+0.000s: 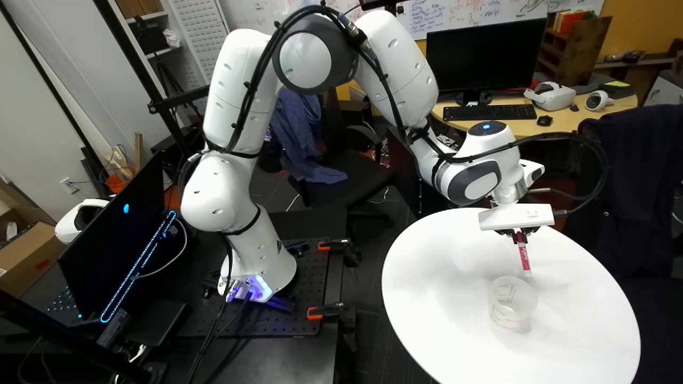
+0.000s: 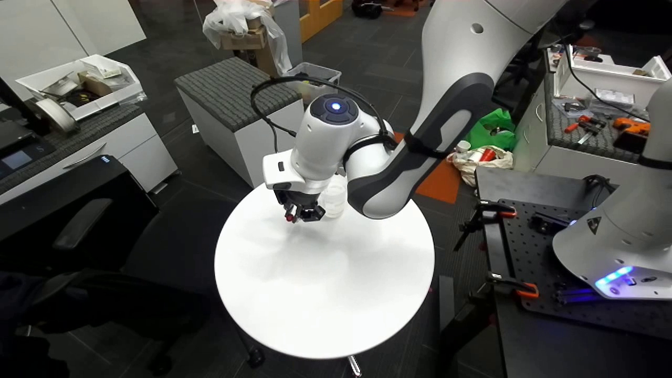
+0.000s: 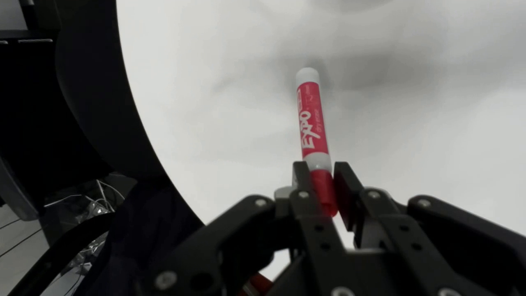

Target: Remove the marker from the cup and put it on the table

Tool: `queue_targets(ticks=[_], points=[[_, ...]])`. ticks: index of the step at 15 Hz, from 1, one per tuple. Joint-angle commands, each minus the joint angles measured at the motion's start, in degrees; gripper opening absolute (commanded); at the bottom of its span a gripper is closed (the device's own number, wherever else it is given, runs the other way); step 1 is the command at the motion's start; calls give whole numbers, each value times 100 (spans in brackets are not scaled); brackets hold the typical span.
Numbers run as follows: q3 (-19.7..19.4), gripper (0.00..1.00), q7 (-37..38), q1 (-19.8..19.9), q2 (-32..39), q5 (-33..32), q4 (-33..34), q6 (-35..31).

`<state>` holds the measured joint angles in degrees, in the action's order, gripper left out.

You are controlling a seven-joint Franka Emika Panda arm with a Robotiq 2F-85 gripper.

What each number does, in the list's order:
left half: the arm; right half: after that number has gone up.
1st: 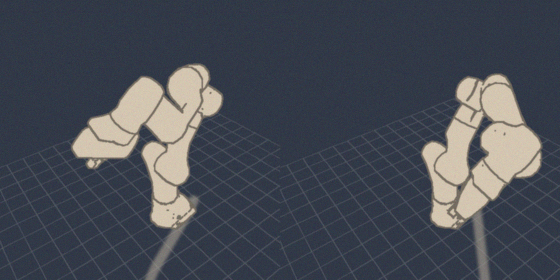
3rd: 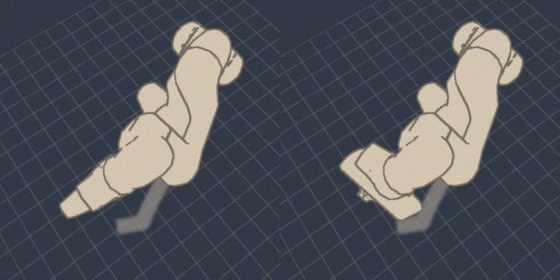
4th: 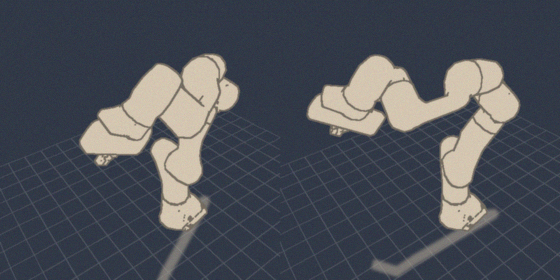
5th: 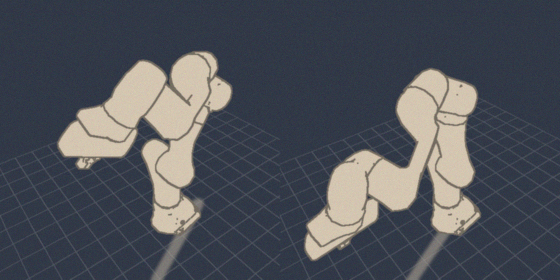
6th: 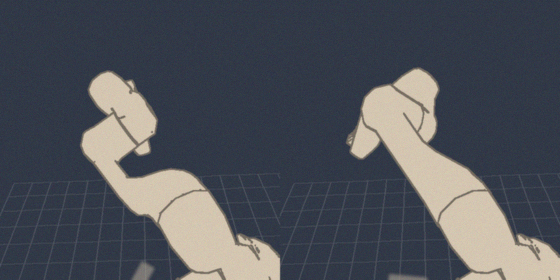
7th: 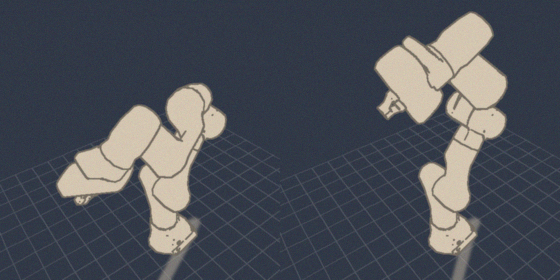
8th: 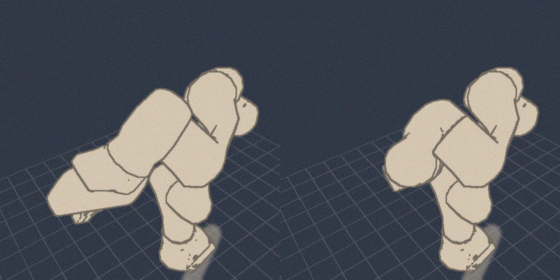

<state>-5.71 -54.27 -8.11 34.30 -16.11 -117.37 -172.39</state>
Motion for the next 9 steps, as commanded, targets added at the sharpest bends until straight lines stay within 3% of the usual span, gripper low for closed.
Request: queue_targets(ticks=[1, 2, 3, 4, 9], points=[[362, 5, 150, 358, -96, -274, 116, 413], [419, 5, 150, 414, -86, -289, 139, 449], [431, 44, 168, 435, -81, -313, 153, 477], [434, 45, 180, 447, -74, -337, 166, 481], [476, 83, 196, 512, -67, -347, 189, 506]])
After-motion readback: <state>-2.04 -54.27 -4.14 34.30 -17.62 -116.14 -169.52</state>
